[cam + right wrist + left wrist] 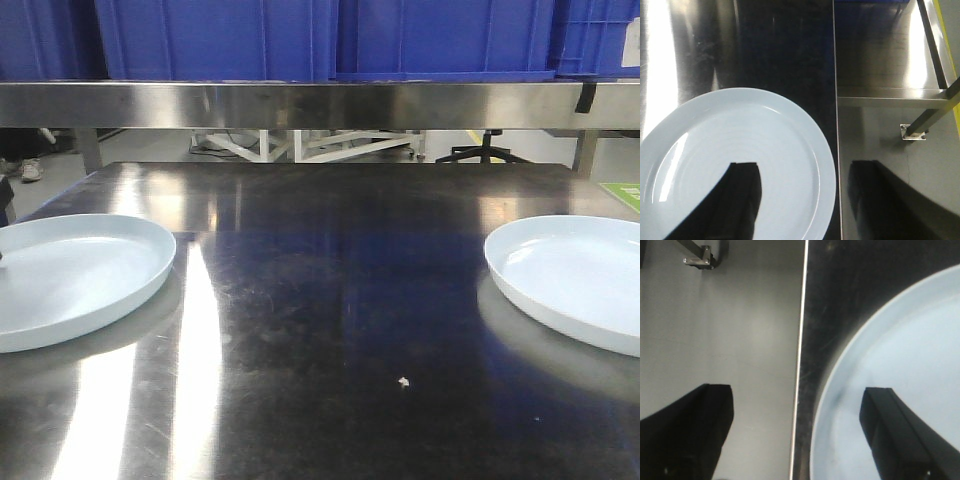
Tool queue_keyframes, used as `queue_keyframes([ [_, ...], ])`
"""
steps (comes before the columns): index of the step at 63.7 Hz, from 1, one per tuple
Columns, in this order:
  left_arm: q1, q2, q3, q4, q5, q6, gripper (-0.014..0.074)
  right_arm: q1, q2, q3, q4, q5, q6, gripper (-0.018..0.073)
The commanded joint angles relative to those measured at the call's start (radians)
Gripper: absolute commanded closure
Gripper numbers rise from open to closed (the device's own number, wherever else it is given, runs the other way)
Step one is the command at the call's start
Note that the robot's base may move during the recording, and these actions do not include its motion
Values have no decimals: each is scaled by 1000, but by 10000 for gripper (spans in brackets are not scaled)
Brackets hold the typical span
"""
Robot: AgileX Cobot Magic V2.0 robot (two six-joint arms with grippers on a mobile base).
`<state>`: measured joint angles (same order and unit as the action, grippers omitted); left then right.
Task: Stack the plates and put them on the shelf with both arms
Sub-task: 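Close the left gripper on the rim of the nearer white plate, then slide the held plate to the table center and open the left gripper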
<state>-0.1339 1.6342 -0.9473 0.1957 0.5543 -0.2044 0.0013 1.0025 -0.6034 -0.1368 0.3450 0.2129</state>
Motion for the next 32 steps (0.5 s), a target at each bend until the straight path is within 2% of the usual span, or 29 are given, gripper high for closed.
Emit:
queue_keyframes([
  [1,2,-9,-22,2,-23,-10,50,-1,-7,-37,-4,-65,-10,62],
  [6,2,-7,-22,1,-23,-10,170,-1,-7,-37,-4,-65,-10,62],
  [14,2,-7,-22,1,-19,-10,536,-1,-7,-37,-4,-66,-10,62],
  [18,2,-7,-23,-7,-15,-10,477,-1,-7,-37,-4,-66,-10,62],
  [32,-3,-72,-29,-40,-9,-10,497,-1,-7,-37,-4,-66,-10,62],
])
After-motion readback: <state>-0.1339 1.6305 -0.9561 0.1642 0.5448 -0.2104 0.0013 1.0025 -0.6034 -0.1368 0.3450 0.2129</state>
